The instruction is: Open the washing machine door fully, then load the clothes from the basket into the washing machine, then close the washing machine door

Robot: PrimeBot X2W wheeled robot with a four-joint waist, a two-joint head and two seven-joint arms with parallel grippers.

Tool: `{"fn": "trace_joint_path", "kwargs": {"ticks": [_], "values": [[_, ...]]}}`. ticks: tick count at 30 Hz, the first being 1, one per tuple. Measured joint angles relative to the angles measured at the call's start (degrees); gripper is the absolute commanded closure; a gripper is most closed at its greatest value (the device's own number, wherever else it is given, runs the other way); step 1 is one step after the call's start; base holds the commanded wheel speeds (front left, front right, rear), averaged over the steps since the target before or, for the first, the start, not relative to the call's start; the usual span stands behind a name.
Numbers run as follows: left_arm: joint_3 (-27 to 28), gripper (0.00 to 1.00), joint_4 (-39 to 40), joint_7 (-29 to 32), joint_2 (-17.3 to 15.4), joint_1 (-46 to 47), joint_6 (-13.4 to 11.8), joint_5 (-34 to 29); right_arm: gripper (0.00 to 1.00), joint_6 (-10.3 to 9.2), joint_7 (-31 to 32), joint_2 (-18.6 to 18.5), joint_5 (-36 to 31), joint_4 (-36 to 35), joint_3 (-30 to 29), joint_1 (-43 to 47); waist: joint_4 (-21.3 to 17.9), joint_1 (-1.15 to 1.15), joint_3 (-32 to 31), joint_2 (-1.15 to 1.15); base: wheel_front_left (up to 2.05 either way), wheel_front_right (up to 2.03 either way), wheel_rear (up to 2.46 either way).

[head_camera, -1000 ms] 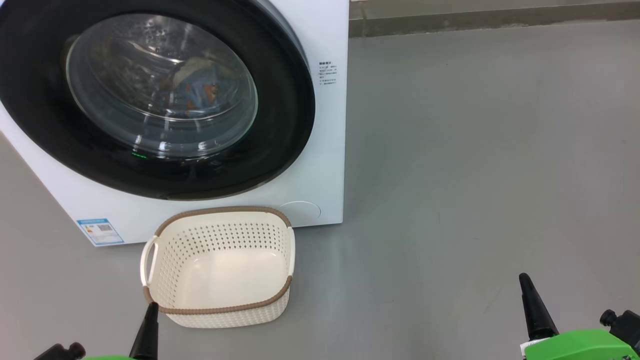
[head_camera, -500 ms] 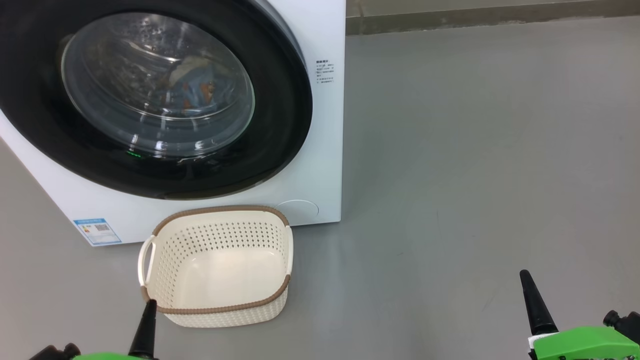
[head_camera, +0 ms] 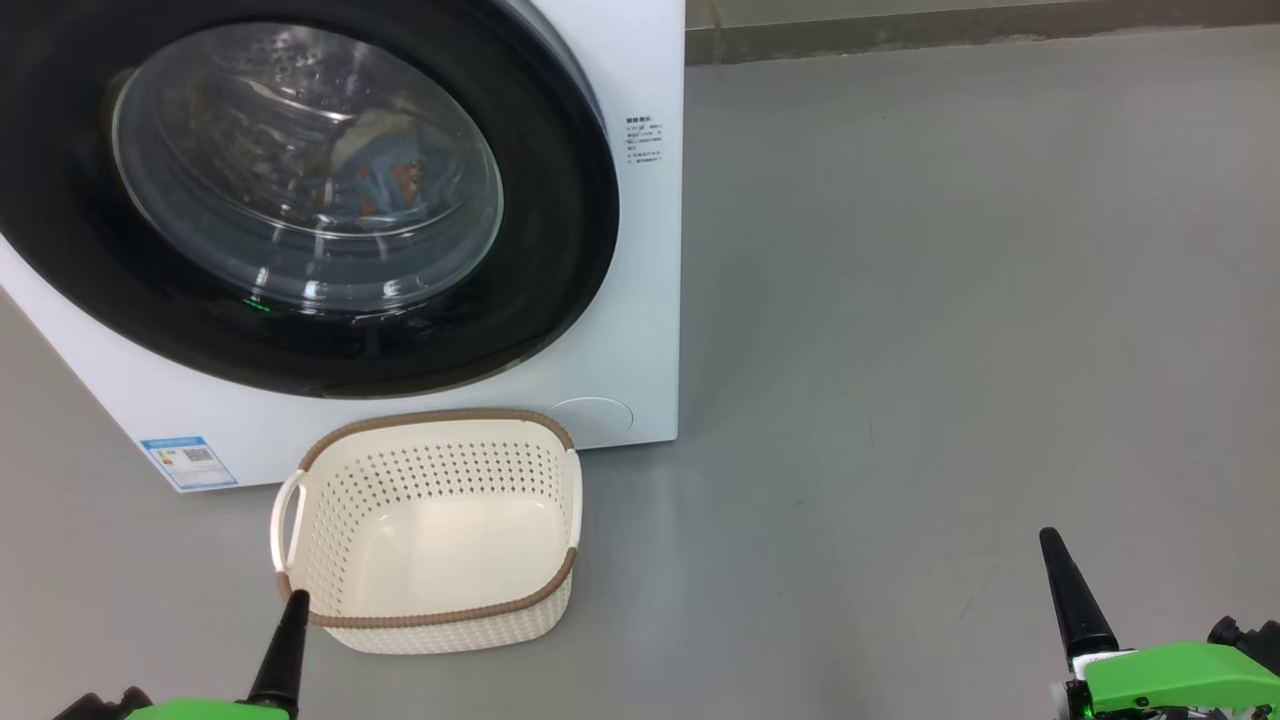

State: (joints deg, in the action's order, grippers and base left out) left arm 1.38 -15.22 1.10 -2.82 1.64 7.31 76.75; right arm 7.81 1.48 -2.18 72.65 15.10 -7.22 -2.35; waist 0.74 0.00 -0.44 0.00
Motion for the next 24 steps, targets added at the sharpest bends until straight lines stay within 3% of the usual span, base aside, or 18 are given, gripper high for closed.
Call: {"fn": "trace_joint_path", "kwargs": {"ticks": [24], "values": [[2.61,1.00,-0.01,4.35,0.37,1.83,0.00,12.87,1.00,-0.25,4.06,-0.02,16.40,0.33,-0.54,-1.16,-0.65,0.00,0.54,0.00,0.00,0.00,0.00]]}}
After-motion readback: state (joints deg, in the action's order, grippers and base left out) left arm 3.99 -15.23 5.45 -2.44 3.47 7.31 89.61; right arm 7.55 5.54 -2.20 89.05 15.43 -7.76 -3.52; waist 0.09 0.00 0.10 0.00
